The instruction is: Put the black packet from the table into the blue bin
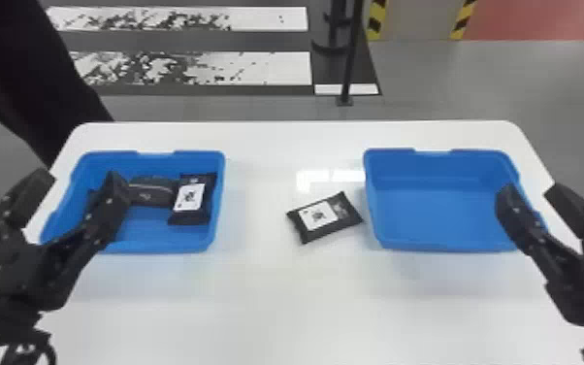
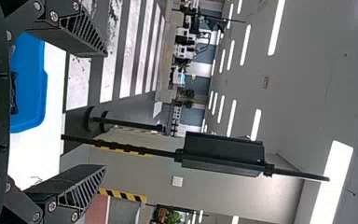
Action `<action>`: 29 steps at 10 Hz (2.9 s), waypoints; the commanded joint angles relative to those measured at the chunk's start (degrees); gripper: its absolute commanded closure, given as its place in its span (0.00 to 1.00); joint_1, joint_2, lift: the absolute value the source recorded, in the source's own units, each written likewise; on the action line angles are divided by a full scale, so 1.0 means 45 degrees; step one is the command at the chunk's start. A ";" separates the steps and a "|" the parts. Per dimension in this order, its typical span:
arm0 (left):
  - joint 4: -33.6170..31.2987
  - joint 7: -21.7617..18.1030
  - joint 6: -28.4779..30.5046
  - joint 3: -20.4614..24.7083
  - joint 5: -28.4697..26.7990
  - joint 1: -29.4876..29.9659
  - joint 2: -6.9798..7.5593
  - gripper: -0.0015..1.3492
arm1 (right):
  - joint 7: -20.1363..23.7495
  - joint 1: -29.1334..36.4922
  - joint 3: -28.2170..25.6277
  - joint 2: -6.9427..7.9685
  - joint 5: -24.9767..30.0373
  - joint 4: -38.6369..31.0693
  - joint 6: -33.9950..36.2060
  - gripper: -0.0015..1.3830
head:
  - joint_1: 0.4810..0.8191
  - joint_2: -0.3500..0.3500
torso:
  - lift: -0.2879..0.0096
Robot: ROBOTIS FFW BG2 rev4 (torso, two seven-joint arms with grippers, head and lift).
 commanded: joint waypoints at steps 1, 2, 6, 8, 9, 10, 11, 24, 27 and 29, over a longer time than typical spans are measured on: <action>0.0000 0.0000 0.0039 0.0020 0.0055 -0.0002 0.0000 0.14 | 0.0000 0.0000 -0.0001 0.0011 0.0000 -0.0019 0.0000 0.36 | 0.63 0.51 | 0.60; 0.0000 0.0000 0.0008 0.0020 0.0055 -0.0002 0.0000 0.14 | 0.0000 0.0000 -0.0001 0.0011 0.0000 0.0012 0.0000 0.36 | 0.63 0.51 | 0.60; 0.0031 0.0000 -0.0179 -0.0031 0.0004 -0.0064 0.0000 0.14 | 0.0000 -0.0031 -0.0001 0.0011 0.0000 0.0012 0.0000 0.36 | 0.63 0.51 | 0.60; 0.0187 -0.0039 -0.0148 -0.0564 -0.0072 -0.0220 0.0215 0.14 | 0.0000 -0.0031 -0.0001 0.0011 -0.0025 0.0012 0.0000 0.36 | 0.63 0.50 | 0.60; 0.0375 -0.0098 -0.0148 -0.1072 -0.0250 -0.0502 0.0430 0.14 | 0.0000 -0.0062 -0.0001 0.0011 -0.0025 0.0044 0.0000 0.36 | 0.63 0.48 | 0.60; 0.0750 -0.0332 0.0102 -0.1555 -0.0503 -0.1002 0.0606 0.13 | 0.0000 -0.0125 -0.0001 0.0011 -0.0025 0.0106 0.0000 0.36 | 0.63 0.45 | 0.60; 0.1312 -0.0743 0.0258 -0.2088 -0.0986 -0.1689 0.0723 0.13 | 0.0000 -0.0219 -0.0001 0.0011 0.0000 0.0169 0.0000 0.36 | 0.63 0.42 | 0.60; 1.0906 -0.4707 0.3727 -0.7293 -0.5582 -1.0283 0.0391 0.14 | 0.0020 -0.0844 0.0279 0.0011 0.0228 0.0669 0.0000 0.36 | 0.63 0.03 | 0.60; 1.2094 -0.4727 0.4477 -0.7801 -0.5429 -1.1220 0.0176 0.13 | 0.0039 -0.0937 0.0330 0.0011 0.0228 0.0731 0.0000 0.36 | 0.63 0.01 | 0.60; 1.2406 -0.4707 0.4508 -0.8232 -0.5226 -1.1470 0.0117 0.13 | 0.0039 -0.0969 0.0304 0.0011 0.0228 0.0762 0.0000 0.36 | 0.63 0.00 | 0.60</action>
